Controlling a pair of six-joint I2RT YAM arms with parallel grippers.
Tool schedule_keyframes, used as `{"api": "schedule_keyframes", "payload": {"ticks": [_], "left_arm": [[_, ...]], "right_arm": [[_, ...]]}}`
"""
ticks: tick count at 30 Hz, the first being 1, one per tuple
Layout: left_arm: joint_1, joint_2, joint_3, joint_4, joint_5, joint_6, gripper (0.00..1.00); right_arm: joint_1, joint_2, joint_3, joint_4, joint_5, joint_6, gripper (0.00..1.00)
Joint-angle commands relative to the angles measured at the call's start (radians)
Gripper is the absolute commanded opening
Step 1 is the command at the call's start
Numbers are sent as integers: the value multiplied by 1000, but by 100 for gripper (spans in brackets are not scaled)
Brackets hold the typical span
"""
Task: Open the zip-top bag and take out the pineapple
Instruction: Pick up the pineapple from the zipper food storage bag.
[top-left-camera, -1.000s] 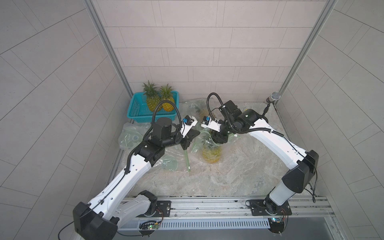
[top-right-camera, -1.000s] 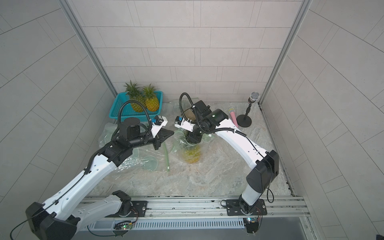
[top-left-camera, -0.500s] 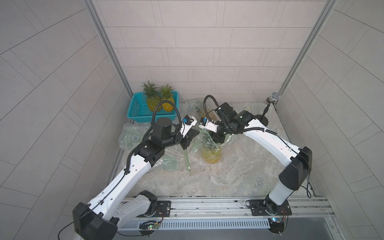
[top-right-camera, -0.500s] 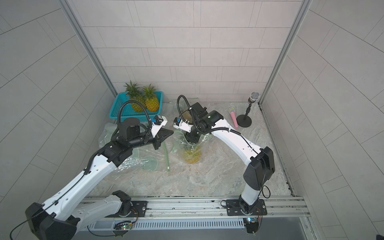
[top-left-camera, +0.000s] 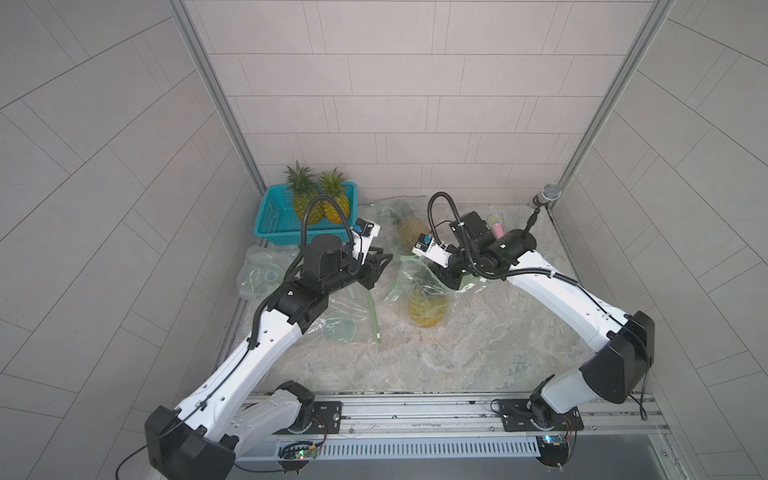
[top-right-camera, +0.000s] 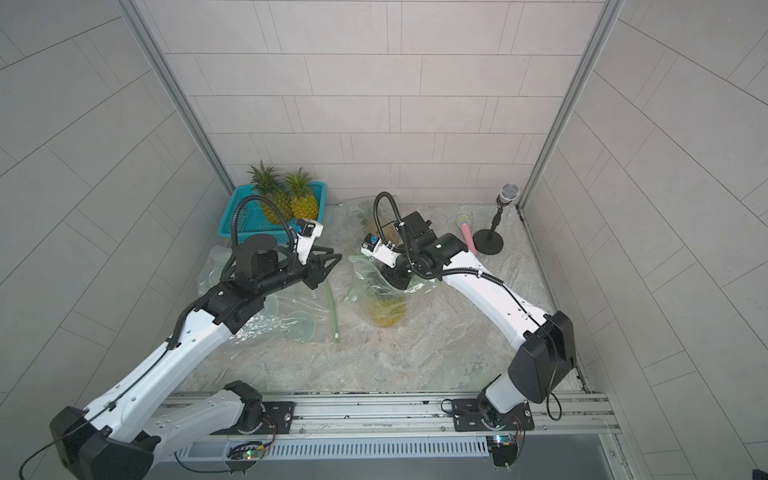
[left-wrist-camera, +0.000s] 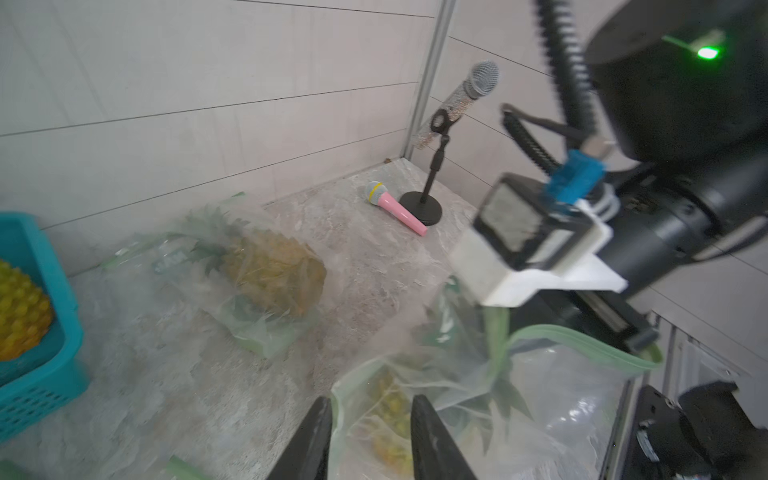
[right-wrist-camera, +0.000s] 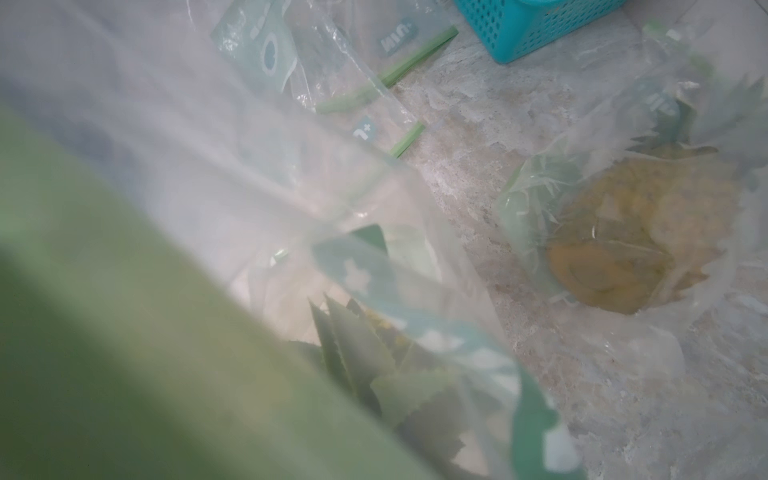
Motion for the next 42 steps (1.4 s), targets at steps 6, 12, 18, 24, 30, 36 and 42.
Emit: {"api": "schedule_keyframes", "payload": {"ticks": [6,12,18,24,30,36,42], "left_arm": [[49,14,-18,32,-159,-341,50],[48,28,-71,31,-214,-483,52],[46,42,-136,72,-188,-585,58],[40,60,-190,154,-115,-671,69],[38,69,-250,241,-84,-696,73],[21,110,-269,322,-32,-721,72],[7,160,-276,409,2,-747,70]], "right_arm": [[-52,-202,-101,275,-75,156,0],[-53,-289,-143,368,-91,217,0],[-53,-341,-163,455,-82,287,0],[-54,-366,-164,534,-80,342,0],[-54,-343,-107,549,-95,355,0],[-54,-331,-83,581,-116,383,0],[-55,-325,-82,596,-136,395,0]]}}
